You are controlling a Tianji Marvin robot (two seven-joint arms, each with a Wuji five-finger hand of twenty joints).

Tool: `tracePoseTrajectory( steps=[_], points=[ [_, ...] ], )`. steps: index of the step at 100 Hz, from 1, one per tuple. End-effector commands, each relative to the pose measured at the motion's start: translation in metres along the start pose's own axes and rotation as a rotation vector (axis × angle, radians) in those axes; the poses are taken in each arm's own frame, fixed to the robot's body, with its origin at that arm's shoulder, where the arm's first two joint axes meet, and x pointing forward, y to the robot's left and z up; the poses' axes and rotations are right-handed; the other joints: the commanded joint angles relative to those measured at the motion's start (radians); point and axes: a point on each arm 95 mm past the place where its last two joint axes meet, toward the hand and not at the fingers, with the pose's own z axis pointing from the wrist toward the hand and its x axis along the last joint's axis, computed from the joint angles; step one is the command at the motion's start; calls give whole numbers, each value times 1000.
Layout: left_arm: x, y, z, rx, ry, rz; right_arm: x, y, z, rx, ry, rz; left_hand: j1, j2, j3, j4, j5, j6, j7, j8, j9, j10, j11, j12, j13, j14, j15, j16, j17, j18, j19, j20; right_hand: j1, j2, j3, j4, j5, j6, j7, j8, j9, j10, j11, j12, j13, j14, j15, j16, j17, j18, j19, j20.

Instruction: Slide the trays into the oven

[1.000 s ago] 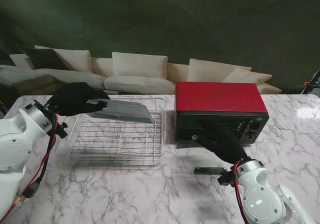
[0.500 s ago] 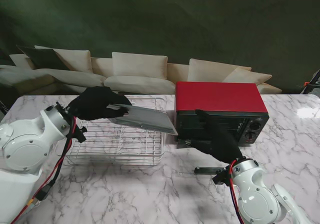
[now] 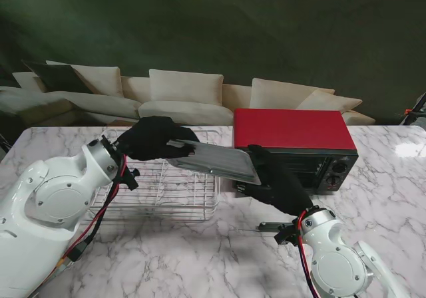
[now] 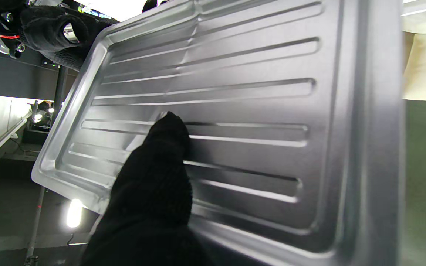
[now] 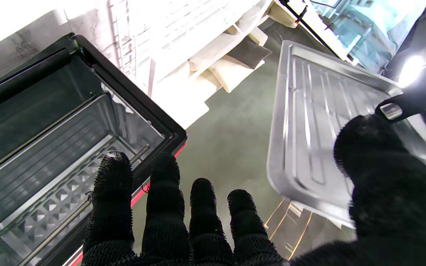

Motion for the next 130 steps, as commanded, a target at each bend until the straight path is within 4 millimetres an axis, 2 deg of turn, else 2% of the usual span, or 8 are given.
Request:
tracePoseTrajectory(
  steps=[1,16,44,81,101,106,111,130],
  points=[
    [2,1,4,-10,4,-6,4,-2,1,2,16,1,56,50,33,8,33,-41,55,32,19,15,22,2,18,37,18,-1,8,-24,36,-18,-34,-35,33,-26,-12,13,28,22,-7,-1,33,14,20,-8,31,23,9,-30,24,15],
    [2,6,9,-18,2,-26,7,-7,2,4,29,7,58,52,34,8,32,-39,54,35,17,17,22,2,16,40,18,-1,6,-22,35,-19,-25,-23,52,-27,9,18,97,33,11,4,76,31,32,-18,48,19,28,-47,34,4],
    [0,16,18,-28,-13,-34,12,-13,6,9,41,76,57,50,34,9,33,-38,51,39,18,18,24,1,18,41,20,0,6,-20,38,-17,112,120,58,-49,45,50,248,21,101,38,177,75,166,-4,197,77,214,-109,158,-10],
    [5,25,29,-28,-14,-85,10,-19,11,21,24,89,58,51,34,10,33,-36,47,41,18,22,25,-1,18,45,22,1,6,-17,40,-15,257,142,85,-40,104,45,358,3,188,45,238,102,298,-3,318,139,399,-142,264,12],
    [8,28,33,-33,-8,-103,9,-21,13,-6,23,90,58,54,33,11,31,-32,43,41,18,23,25,-3,20,46,23,1,7,-17,42,-14,377,134,182,-24,241,7,459,9,373,32,319,151,500,-15,482,239,601,-159,385,94],
    [8,28,33,-34,-8,-106,9,-21,13,-14,29,87,58,53,33,11,31,-31,41,41,18,25,25,-4,20,46,23,1,8,-15,43,-14,409,118,191,-89,290,-9,527,-70,460,34,321,174,560,-20,521,265,654,-157,416,132],
    [8,28,33,-36,-8,-107,9,-22,13,-19,36,86,58,54,33,12,30,-30,39,40,18,25,25,-5,20,47,23,2,8,-15,43,-14,435,98,191,-120,329,-30,613,-121,541,35,327,201,615,-24,554,282,700,-148,450,153],
    [7,27,37,-52,-11,-109,10,-23,11,-8,49,110,54,62,31,11,24,-29,30,34,11,23,26,-7,17,42,23,1,3,-20,42,-14,483,84,190,-137,502,-86,748,-155,775,39,365,273,781,-13,651,332,842,-98,572,198]
  ],
)
